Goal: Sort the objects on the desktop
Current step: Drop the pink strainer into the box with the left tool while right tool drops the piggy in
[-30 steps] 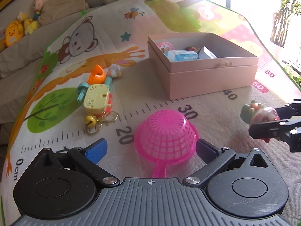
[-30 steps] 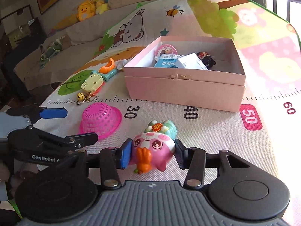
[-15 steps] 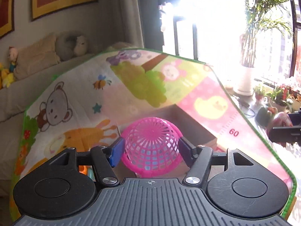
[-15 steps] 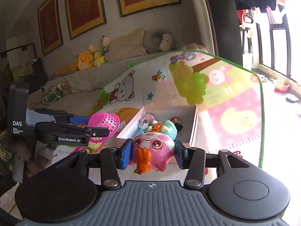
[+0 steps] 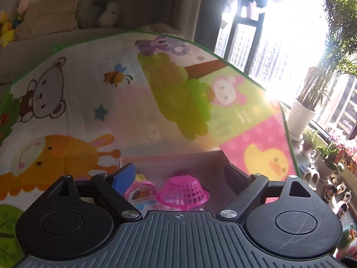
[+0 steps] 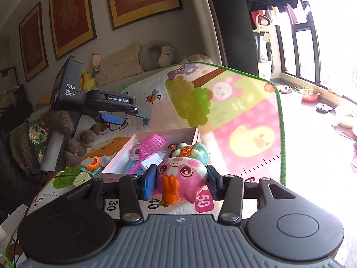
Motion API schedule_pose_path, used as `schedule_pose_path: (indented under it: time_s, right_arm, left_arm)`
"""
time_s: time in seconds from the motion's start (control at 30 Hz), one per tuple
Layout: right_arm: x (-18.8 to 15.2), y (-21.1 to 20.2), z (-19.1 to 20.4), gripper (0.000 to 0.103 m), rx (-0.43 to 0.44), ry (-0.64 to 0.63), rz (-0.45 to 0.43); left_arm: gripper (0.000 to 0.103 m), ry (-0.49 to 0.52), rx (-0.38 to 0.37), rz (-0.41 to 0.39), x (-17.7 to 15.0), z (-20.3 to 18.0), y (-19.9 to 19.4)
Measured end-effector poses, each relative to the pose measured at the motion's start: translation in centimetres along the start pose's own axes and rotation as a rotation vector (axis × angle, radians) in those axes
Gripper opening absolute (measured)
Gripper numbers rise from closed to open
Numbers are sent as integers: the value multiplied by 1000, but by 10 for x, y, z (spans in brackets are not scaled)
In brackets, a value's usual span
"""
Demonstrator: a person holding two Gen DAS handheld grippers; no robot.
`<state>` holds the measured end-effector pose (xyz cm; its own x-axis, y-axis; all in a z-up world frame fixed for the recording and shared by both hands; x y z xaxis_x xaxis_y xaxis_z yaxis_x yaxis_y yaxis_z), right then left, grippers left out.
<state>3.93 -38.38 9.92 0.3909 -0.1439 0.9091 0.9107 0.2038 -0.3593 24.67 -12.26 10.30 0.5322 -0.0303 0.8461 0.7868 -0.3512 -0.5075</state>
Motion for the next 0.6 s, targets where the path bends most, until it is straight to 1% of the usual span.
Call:
schedule_pose_path:
  time_s: [0.07,0.13,0.23,0.33,0.37,0.47,0.57,0.6]
  right_arm:
    - [-1,9,-2,46,-5,2,20]
    - [-1,20,2,46,14,0,44]
    - [3,51,15,46,56,-7,101]
    - [11,88,29,46,63,-44,137]
    - [15,100,33,46,51,-67,139]
    - [22,129,41,47,29,-112,164]
    - [27,156,43,56,0,-90,204]
    - [28,158,45,56,3,-82,211]
  left_arm:
    - [95,12,24,-18,-11,12,-19]
    - [96,39,47,-28,-28,20,-39]
    - [97,118,117,-33,-66,29,-66]
    - [97,201,186,-33,-105,36,-85]
    - [97,201,197,-20,-116,40,-90]
    - [98,156,213,19,-144,55,-101]
    - [100,133,261,37,-167,71,-111]
    - [100,128,279,41,-173,76,-114]
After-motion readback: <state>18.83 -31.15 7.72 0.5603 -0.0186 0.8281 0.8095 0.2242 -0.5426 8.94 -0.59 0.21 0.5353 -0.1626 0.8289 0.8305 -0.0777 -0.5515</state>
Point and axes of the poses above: each gripper's, at about its wrist camera, not at the fingertips, and y roughly the way its jaws point, z to its left, x to its top, the point moved 4 cm from there along y, roughly the way its jaws point, and after that the axes turned 5 degrees about -z, right-handed, at the moved point
